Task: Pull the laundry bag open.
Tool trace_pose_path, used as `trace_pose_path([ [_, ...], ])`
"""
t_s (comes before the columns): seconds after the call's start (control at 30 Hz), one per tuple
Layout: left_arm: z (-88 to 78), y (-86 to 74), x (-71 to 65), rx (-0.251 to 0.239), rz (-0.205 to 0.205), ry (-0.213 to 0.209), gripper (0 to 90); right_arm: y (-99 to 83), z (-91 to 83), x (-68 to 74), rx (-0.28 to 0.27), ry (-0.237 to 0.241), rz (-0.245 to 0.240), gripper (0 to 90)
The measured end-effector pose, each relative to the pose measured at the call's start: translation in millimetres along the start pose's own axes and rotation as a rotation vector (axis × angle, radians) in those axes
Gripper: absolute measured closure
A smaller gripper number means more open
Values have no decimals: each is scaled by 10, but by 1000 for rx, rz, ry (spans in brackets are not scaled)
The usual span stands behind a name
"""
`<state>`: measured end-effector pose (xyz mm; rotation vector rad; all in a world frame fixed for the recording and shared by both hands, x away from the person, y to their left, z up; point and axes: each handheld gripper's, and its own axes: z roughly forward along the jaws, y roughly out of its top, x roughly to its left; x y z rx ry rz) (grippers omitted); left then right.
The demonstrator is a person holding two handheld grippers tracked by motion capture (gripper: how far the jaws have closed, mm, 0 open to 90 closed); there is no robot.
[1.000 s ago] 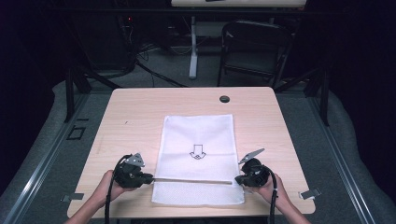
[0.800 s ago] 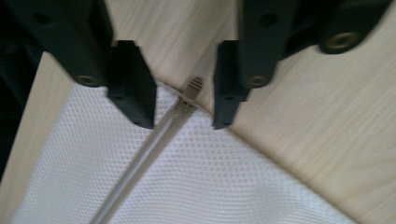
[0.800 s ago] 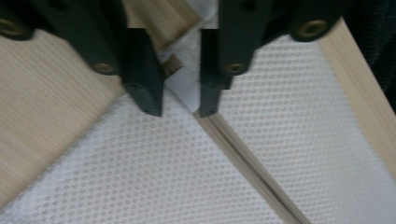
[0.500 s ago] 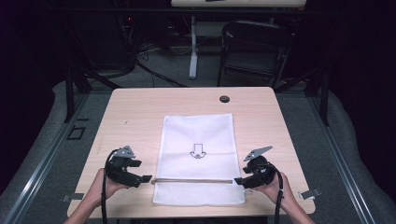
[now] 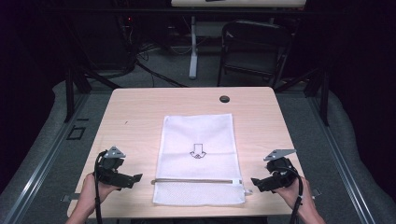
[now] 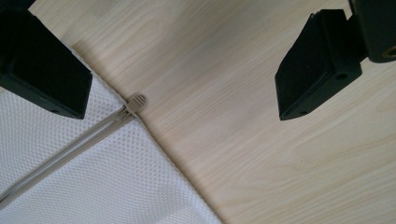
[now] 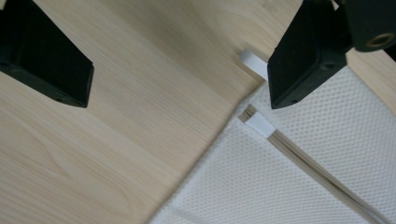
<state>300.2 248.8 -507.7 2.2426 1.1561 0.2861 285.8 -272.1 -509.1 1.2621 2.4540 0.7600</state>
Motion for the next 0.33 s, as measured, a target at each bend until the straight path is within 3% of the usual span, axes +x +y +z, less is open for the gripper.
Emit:
trace_pose_path([
  [0.13, -4, -19, 21, -2, -8, 29, 26, -86, -20, -84, 11, -33, 23, 17],
  [0.23, 43, -19, 53, 10, -24, 29, 9, -94, -8, -119, -11, -26, 39, 8],
  [0.33, 89, -25, 85, 28, -27, 17, 1, -108, 14, -132, 7, -33, 24, 0],
])
